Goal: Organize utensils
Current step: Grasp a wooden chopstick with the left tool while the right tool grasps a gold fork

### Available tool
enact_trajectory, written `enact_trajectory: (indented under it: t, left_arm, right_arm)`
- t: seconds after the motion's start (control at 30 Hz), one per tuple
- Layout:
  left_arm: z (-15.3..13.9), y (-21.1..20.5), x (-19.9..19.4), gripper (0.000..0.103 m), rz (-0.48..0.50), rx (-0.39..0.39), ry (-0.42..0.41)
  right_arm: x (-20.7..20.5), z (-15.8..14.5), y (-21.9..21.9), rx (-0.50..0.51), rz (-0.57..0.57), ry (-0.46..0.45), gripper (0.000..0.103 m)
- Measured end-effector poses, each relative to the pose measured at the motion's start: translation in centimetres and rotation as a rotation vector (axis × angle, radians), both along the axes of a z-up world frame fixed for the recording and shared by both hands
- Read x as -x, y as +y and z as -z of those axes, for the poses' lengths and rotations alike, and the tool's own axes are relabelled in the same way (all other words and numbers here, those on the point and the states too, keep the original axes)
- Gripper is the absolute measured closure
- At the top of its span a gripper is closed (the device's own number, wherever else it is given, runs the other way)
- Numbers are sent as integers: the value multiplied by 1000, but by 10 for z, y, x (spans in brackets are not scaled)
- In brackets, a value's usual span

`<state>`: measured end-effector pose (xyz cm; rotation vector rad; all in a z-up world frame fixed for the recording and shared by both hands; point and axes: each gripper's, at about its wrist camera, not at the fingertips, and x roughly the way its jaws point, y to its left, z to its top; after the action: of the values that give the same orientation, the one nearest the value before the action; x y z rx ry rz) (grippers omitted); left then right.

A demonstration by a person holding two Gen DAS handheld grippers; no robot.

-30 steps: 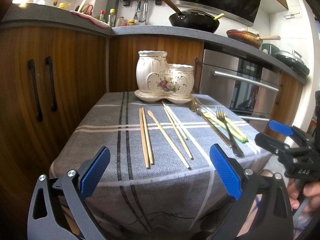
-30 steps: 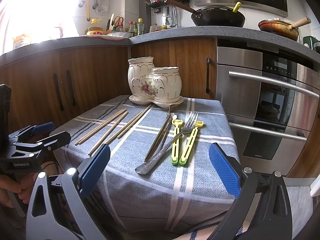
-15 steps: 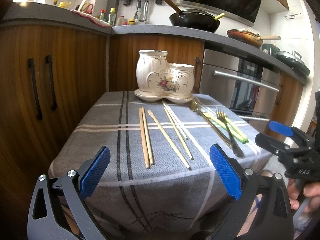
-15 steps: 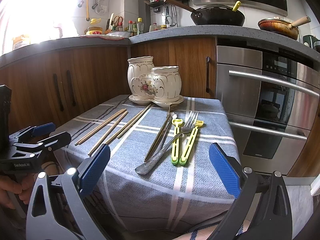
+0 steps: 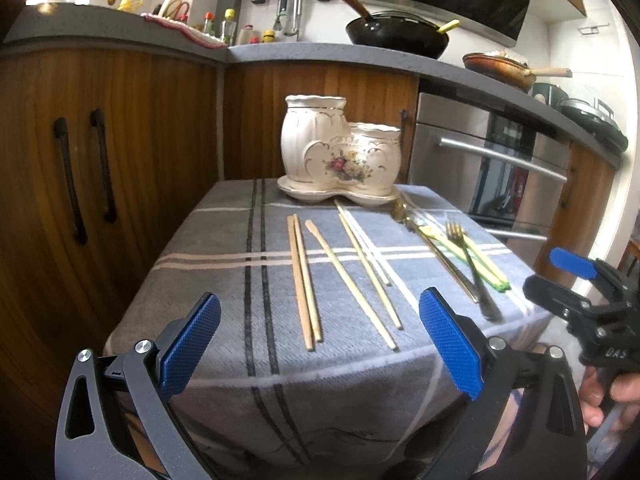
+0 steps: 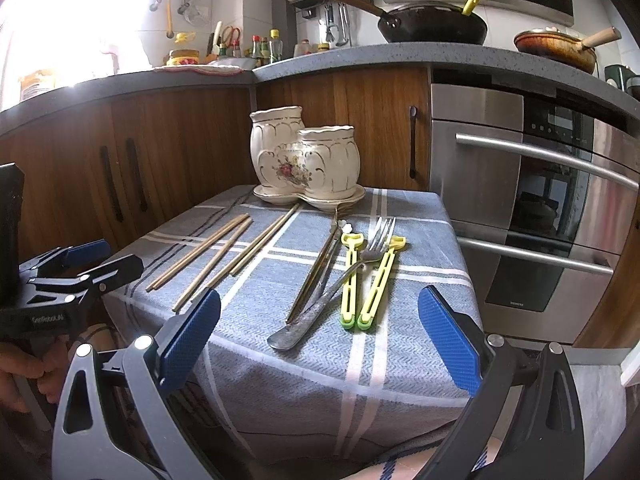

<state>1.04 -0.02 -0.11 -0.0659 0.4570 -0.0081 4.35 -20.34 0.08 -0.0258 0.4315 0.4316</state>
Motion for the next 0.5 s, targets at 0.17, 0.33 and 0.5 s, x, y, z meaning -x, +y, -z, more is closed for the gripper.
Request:
enact_trajectory:
  t: [0.17, 0.33, 0.5]
  left_arm:
    - [-9, 13, -21, 8, -16, 9, 43]
    - [-19, 34, -54, 39, 6, 66, 133]
    - [-23, 44, -81, 62, 66, 94, 210]
  right_arm:
    - [-11, -5, -2, 12, 16, 28, 6]
    - [-27, -12, -7, 11, 24, 70, 6]
    - [-39, -18, -8, 37, 32, 76, 6]
